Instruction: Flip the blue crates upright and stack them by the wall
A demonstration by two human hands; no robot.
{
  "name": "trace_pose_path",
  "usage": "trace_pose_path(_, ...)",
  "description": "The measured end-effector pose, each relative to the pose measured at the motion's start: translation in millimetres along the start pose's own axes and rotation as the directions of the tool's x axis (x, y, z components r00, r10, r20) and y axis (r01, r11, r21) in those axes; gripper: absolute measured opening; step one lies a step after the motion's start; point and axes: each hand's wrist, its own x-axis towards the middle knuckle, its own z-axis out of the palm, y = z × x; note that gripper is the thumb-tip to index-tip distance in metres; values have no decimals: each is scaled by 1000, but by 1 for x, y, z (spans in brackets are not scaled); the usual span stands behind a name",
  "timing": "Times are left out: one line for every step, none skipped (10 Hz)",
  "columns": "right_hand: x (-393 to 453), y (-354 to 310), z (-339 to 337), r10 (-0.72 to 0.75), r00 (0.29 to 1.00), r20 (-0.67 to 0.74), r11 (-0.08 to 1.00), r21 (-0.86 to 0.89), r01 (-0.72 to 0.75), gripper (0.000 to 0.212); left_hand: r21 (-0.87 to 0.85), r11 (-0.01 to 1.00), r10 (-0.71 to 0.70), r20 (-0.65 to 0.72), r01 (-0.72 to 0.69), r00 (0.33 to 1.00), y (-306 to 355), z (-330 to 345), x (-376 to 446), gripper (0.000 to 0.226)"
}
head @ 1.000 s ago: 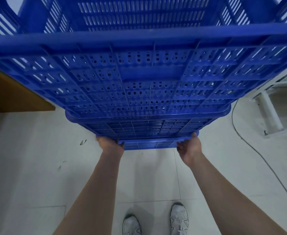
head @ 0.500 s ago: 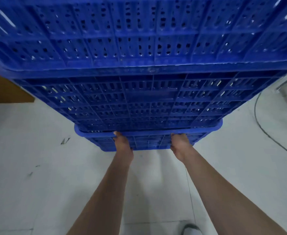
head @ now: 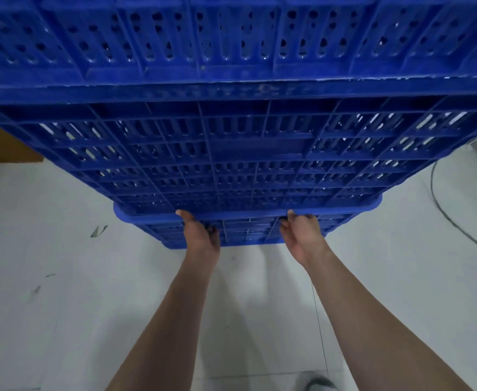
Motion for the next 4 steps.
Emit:
trace_pose_path(3, 1, 0, -30, 992, 119, 1000, 3, 30, 28, 40, 999, 29, 14, -30, 999, 1, 2, 0, 61)
trace_pose_path(8, -1, 4, 5, 997, 75, 1000, -10, -4, 30, 68, 998, -12, 25, 10, 1000, 6, 4, -1, 64)
trace_pose_path(4, -4, 3, 58, 998, 8, 998, -27, -58, 33, 111, 994, -22, 20, 20, 1000, 10, 2, -7, 65)
trace_pose_path(-6, -12, -2, 106, 991, -75, 986, -120, -115, 36, 208, 976, -64, 21, 59, 998, 15, -1, -15, 77)
